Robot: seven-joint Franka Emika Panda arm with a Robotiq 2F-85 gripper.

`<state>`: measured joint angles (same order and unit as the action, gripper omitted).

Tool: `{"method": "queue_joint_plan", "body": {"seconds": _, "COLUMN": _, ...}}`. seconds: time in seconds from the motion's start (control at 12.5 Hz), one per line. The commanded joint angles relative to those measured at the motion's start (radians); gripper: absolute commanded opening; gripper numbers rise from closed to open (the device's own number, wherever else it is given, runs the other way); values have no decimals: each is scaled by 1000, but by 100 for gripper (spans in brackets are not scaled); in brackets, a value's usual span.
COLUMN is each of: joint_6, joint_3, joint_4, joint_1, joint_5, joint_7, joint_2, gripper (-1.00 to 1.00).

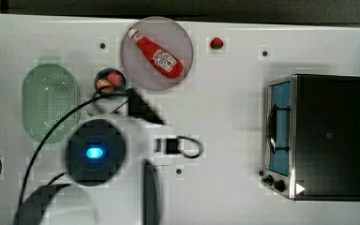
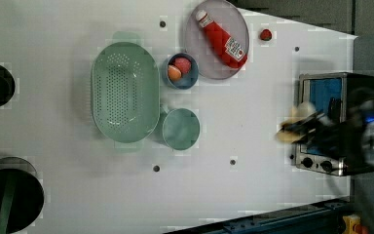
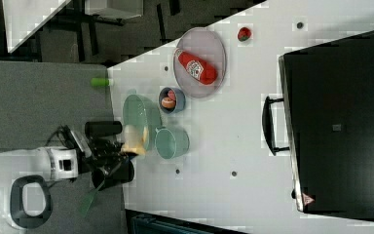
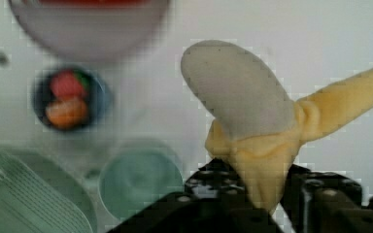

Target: Pick Banana and place it in mug.

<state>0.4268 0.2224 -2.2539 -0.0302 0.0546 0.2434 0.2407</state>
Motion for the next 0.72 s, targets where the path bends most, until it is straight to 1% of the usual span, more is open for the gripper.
{"method": "queue_joint_plan", "body": {"seconds": 0.08, "joint_6": 34, "joint_3": 102, "joint_4": 6, "joint_1": 4, "joint_5": 61, "joint_7": 190, "joint_2": -35, "gripper": -46}}
{"method": "queue_joint_plan", "body": {"seconds": 0.4, "joint_6": 164, "joint_3": 225, "joint_4": -6, "joint_1": 2, "joint_5": 62, "joint_7": 423, "joint_2": -146, "gripper": -46}}
{"method": "queue_joint_plan", "body": {"seconds": 0.56, "joint_6": 227, "joint_3": 259, "joint_4": -7, "joint_1": 1, "joint_5": 53, "joint_7": 518, "joint_2": -229, "gripper": -46}}
{"method": "queue_joint_plan", "body": {"seconds": 0.72, "joint_6": 269, "joint_3": 265, "joint_4": -7, "joint_1": 1, "joint_5": 2, "joint_7": 572, "joint_2": -308, "gripper": -46}}
